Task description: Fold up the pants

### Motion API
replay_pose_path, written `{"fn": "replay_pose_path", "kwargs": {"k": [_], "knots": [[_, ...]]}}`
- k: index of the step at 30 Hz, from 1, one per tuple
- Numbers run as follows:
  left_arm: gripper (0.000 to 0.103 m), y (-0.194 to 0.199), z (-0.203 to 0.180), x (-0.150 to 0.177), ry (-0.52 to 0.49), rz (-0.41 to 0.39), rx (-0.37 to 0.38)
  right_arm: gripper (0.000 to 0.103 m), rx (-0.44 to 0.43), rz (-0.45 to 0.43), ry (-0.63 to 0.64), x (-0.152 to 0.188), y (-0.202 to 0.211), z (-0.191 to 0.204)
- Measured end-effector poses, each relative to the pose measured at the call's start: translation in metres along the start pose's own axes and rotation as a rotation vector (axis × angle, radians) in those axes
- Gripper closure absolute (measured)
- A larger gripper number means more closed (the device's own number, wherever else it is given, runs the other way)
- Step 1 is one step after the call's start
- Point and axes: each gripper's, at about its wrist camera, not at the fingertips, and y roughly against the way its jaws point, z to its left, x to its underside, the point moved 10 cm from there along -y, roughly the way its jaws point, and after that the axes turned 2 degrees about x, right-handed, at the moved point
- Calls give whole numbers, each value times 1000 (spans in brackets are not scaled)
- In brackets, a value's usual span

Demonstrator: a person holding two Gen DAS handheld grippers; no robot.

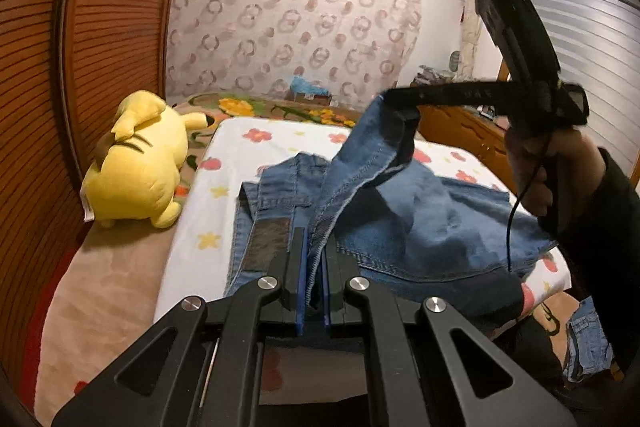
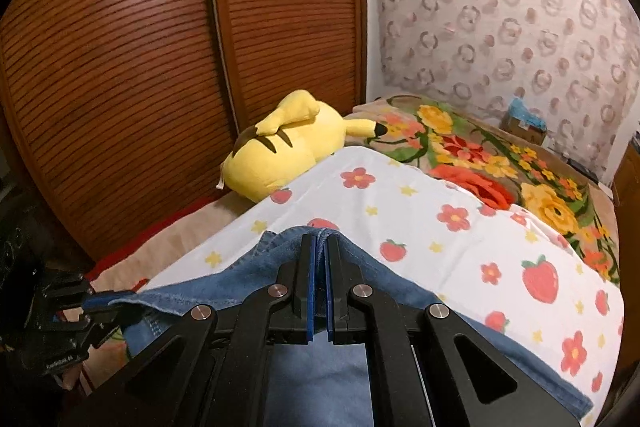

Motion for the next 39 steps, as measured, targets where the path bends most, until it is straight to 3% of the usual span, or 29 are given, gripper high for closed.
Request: {"fn": "replay_pose_path", "kwargs": {"k": [10,12,15,16,18,25,27,28,39], "knots": [[95,-25,21,25,10,98,-47,99,9,72,-4,-6,-42,3],[91,-28,23,29,7,112,-60,99,7,73,-6,-4,-45,6],[77,-28,25,31,16,114,-60,82,11,69,-22,-5,-46,5],[75,-27,26,31,21,112,-58,72,17,65,-30,-6,-45,4],[70,-26,27,30,28,109,-53,69,31,47,-37,-10,-40,1],[48,-24,23,26,16,104,-49,66,76,-5,-26,-5,7,-14],[27,-23,21,25,18,96,-37,65,95,-14,-32,2,25,-23],[23,-23,20,23,20,91,-28,65,107,-18,-35,7,36,-27],[22,-29,-15,10,-10,66,-12,56,207,-33,-62,59,120,-47]]}}
